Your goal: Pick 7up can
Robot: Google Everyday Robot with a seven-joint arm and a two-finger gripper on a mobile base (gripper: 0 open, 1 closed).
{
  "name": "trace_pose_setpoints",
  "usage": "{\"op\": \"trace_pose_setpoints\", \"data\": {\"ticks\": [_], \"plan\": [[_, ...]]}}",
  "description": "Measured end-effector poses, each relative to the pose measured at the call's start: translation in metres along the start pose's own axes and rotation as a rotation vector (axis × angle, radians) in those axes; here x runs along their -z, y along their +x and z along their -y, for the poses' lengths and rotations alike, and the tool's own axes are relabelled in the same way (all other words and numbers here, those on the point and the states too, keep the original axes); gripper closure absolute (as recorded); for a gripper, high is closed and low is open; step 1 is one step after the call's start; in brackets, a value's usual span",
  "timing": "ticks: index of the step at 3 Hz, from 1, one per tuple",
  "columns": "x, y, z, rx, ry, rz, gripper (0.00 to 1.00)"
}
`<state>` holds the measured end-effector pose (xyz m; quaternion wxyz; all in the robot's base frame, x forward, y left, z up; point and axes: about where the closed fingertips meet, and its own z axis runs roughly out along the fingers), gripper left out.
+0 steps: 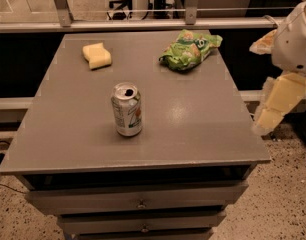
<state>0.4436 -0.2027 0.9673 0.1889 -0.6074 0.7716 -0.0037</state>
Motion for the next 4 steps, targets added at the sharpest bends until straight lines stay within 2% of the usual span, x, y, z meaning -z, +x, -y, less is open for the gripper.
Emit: {"op": "trace_pose_setpoints", "data": {"ticks": [1,2,3,4], "plan": [[-0.045,-0.048,-0.004,0.036,-0.057,0.265,0.0],[-0.077,-0.09,-0.013,0.05,-0.126,0.465,0.0],[-0.101,-0.128,-0.025,0.051,-0.195,0.64,0.0],[-0.121,-0.16,-0.033,0.055,-0.248,0.774,0.0]]}}
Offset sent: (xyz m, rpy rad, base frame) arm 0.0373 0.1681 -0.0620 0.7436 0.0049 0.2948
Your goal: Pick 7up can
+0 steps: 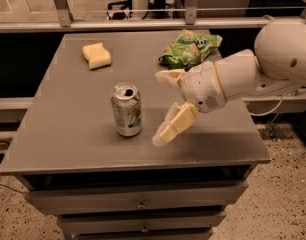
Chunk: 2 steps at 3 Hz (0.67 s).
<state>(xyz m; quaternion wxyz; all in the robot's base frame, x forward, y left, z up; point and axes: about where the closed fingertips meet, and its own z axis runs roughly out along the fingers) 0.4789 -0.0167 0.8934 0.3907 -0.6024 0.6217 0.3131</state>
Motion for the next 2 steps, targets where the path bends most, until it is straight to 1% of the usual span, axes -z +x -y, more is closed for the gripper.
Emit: {"op": "trace_pose_setpoints", "data": {"ticks": [1,2], "plan": [[-0.027,-0.007,0.0,0.009,-0.032,0.099,0.0],[-0.052,-0.013,0.0,0.014,-0.054,0.19,0.02]]}}
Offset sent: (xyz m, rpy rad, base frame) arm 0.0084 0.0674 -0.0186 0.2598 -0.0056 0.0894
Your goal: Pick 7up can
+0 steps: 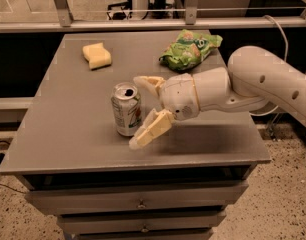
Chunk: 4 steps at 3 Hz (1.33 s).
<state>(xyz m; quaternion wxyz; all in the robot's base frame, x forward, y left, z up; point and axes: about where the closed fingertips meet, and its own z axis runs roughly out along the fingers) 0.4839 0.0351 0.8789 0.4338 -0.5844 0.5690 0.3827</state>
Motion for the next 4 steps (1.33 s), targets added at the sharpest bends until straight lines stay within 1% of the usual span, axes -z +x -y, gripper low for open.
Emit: {"op": "trace_pose_setpoints", "data": {"ticks": [1,2,3,4], "plan": [[-0.011,0.003,0.0,-0.011,-0.005,0.039,0.25],[-0.014,0.005,0.001,-0.019,0.006,0.056,0.48],[-0.009,0.003,0.005,-0.015,0.025,0.065,0.72],[0.004,-0.008,0.015,-0.001,0.051,0.076,0.95]]}}
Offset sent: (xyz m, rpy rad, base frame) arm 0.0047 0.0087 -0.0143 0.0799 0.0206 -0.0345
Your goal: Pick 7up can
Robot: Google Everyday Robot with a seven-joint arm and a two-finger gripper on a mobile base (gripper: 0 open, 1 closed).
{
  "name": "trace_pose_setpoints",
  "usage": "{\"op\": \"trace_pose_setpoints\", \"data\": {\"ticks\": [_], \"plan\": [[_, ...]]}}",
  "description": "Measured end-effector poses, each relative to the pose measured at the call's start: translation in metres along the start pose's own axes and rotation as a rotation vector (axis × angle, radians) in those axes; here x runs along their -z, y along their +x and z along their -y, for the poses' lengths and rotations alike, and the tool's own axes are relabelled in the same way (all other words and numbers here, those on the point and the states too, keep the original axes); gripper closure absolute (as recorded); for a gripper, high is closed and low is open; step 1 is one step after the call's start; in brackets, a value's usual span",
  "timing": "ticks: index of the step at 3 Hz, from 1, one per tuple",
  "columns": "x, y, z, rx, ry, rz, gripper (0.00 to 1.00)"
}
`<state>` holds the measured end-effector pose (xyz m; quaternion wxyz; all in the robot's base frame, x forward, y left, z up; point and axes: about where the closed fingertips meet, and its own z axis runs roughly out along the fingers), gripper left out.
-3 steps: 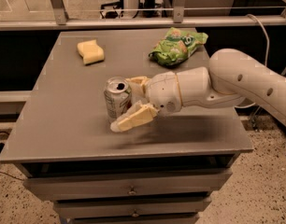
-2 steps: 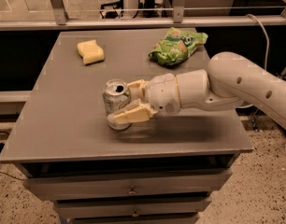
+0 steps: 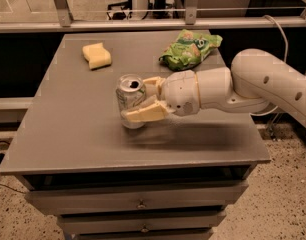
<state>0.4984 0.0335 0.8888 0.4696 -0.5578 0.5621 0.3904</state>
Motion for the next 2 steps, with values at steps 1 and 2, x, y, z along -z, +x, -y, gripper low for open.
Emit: {"op": "trace_pose_setpoints", "data": {"ticks": [1,2], "plan": [[0.0321,-0.0576,0.0258,0.048,0.038,0.031,1.0],[0.0321,-0.0577,0.0259,0.048,0.038,0.031,1.0]]}}
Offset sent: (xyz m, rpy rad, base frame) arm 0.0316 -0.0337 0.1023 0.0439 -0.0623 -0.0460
